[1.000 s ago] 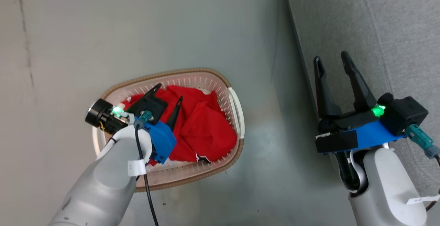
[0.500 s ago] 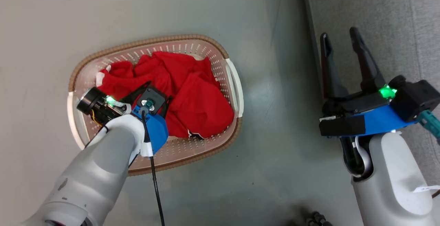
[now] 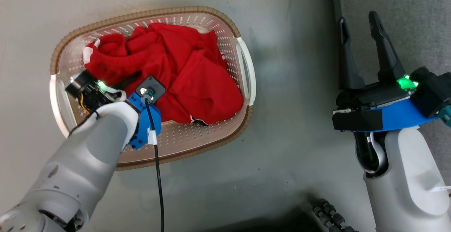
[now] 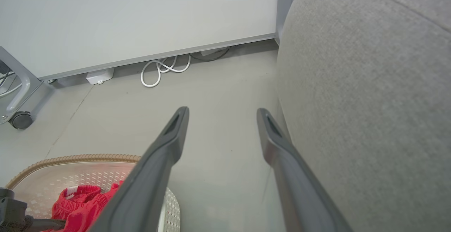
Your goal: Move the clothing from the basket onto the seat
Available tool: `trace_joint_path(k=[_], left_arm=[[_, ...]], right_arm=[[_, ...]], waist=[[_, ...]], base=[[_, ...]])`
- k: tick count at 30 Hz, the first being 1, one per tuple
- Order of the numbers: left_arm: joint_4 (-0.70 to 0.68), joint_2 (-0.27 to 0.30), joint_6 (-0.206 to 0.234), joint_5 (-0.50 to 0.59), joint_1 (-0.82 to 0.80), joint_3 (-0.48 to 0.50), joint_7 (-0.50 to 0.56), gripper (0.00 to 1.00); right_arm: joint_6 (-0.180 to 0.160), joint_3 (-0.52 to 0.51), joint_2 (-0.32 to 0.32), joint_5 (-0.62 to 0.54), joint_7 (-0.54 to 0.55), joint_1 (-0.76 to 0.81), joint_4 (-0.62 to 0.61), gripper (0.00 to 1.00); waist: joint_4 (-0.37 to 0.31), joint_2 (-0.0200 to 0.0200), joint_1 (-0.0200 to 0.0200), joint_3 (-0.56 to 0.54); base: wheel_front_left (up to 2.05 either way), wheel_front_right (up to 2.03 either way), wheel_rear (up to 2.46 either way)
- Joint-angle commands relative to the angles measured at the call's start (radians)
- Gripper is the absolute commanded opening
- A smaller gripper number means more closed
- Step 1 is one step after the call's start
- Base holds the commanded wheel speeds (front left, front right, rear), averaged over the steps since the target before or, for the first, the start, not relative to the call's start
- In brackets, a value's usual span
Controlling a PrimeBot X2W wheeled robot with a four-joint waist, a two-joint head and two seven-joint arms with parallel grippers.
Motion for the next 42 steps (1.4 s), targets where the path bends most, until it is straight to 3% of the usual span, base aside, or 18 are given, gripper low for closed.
trace_joint_path(k=[1, 7, 8, 9, 26, 42], left_arm=[[0.007, 0.01, -0.001, 0.003, -0.032, -0.009, 0.006, 1.0], [0.02, 0.017, 0.002, 0.011, -0.061, -0.034, 0.067, 1.0], [0.021, 0.017, 0.002, 0.016, -0.067, -0.04, 0.072, 0.15], [0.021, 0.016, 0.002, 0.016, -0.069, -0.046, 0.075, 0.0], [0.026, -0.027, -0.001, -0.028, -0.05, -0.062, 0.024, 0.0], [-0.053, -0.11, -0.001, -0.113, 0.015, -0.106, -0.106, 0.0]], right_arm=[[0.0, -0.003, -0.003, 0.0, -0.004, -0.021, -0.006, 1.0], [0.0, -0.001, -0.003, 0.001, -0.004, -0.024, -0.012, 1.0], [0.0, -0.001, -0.003, 0.002, -0.004, -0.025, -0.012, 1.0], [0.0, -0.003, -0.003, 0.002, -0.004, -0.025, -0.012, 1.0], [0.0, -0.011, -0.004, -0.006, -0.004, -0.019, 0.01, 1.0], [0.0, -0.014, -0.004, -0.048, -0.004, 0.044, 0.044, 1.0]], waist=[[0.003, 0.0, -0.0001, 0.018], [0.002, 0.0, -0.0001, 0.042], [0.002, 0.0, -0.0001, 0.045], [0.002, 0.0, -0.0001, 0.046], [0.027, 0.0, -0.0001, -0.015], [0.106, 0.0, -0.0001, -0.221]], base=[[0.0, 0.0, 0.0], [0.0, 0.0, 0.0], [0.0, 0.0, 0.0], [0.0, 0.0, 0.0], [0.0, 0.0, 0.0], [0.0, 0.0, 0.0]])
